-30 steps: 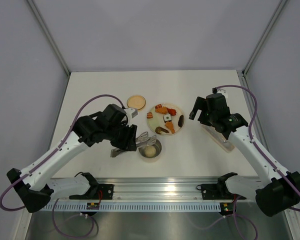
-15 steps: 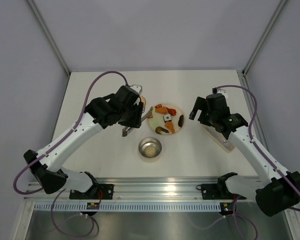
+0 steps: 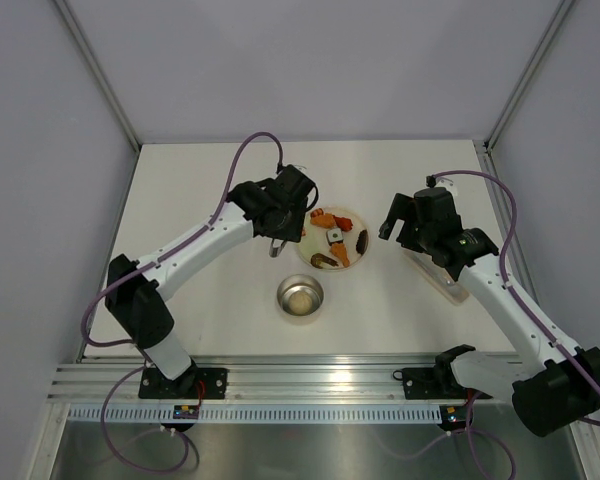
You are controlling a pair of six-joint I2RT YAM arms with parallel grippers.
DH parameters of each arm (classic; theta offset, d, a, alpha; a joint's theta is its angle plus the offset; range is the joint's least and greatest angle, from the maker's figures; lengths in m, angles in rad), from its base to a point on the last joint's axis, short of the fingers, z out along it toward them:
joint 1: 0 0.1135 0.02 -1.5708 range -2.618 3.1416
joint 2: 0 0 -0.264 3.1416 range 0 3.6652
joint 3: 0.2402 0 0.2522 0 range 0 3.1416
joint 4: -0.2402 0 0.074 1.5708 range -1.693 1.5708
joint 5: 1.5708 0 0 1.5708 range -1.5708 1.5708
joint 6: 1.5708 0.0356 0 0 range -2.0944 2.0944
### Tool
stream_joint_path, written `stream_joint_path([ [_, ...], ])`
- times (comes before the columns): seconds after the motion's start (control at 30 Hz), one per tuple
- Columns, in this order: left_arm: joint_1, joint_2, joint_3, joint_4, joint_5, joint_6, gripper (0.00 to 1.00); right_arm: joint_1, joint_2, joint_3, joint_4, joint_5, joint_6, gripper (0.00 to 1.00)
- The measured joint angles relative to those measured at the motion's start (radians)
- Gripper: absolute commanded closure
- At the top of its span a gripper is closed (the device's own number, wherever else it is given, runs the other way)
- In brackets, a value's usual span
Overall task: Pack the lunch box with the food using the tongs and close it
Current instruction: Pick up the fake food from the plate.
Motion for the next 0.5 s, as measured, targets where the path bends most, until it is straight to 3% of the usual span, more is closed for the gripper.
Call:
stream_joint_path([
  [0.5,0.032,0.095,-0.026,0.085,0.02,-0.004,0.49,0.0,-0.005,0.0,-0.004,0.0,0.0,0.0],
])
